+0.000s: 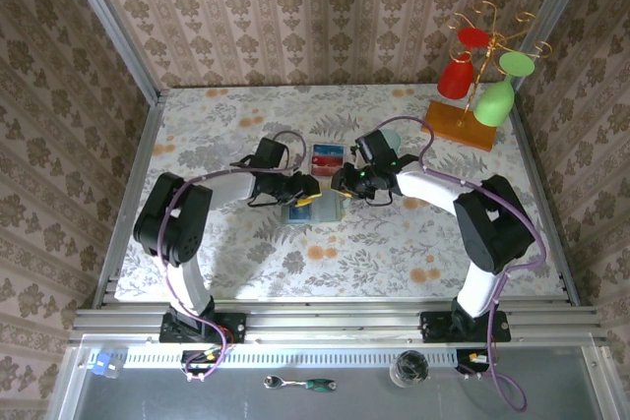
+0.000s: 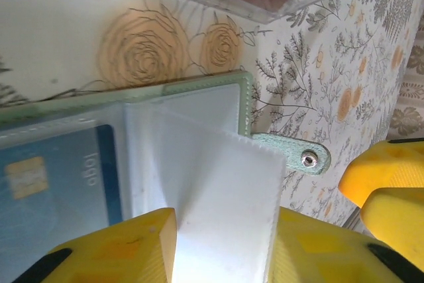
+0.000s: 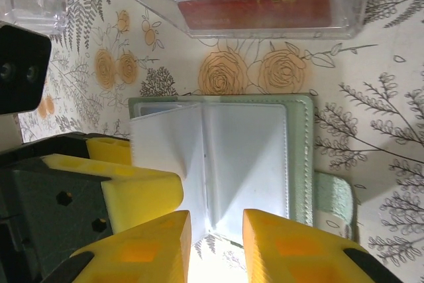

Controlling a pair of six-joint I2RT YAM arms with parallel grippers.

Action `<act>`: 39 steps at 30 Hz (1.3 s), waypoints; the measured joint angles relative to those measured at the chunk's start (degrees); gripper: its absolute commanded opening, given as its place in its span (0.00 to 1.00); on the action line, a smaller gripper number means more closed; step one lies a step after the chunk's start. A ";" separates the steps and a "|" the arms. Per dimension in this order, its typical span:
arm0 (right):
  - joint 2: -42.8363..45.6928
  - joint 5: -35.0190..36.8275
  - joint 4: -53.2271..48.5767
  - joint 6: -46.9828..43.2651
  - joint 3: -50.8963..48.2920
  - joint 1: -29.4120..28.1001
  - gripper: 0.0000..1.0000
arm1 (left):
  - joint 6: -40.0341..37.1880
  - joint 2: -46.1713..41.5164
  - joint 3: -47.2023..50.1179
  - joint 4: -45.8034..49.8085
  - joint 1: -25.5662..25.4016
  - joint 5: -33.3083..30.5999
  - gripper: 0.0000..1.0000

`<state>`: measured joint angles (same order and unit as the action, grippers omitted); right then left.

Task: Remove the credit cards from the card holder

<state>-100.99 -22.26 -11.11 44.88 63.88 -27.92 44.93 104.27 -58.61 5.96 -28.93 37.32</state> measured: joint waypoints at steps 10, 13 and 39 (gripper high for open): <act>3.17 0.00 -0.92 -1.29 -1.60 1.90 0.32 | 0.57 3.76 -3.21 -0.02 -2.12 -0.02 0.51; 3.34 0.02 -0.96 -1.46 -1.90 2.10 0.32 | 0.61 4.74 -3.43 -0.07 -2.54 -0.02 0.51; -0.79 -2.27 -0.63 -0.79 -0.76 -1.14 0.30 | 0.33 -0.83 -0.76 0.63 2.54 0.15 0.46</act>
<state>-101.78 -24.53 -11.75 44.10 63.11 -29.06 45.25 103.44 -59.37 6.59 -26.39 37.47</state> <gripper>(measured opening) 0.307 0.466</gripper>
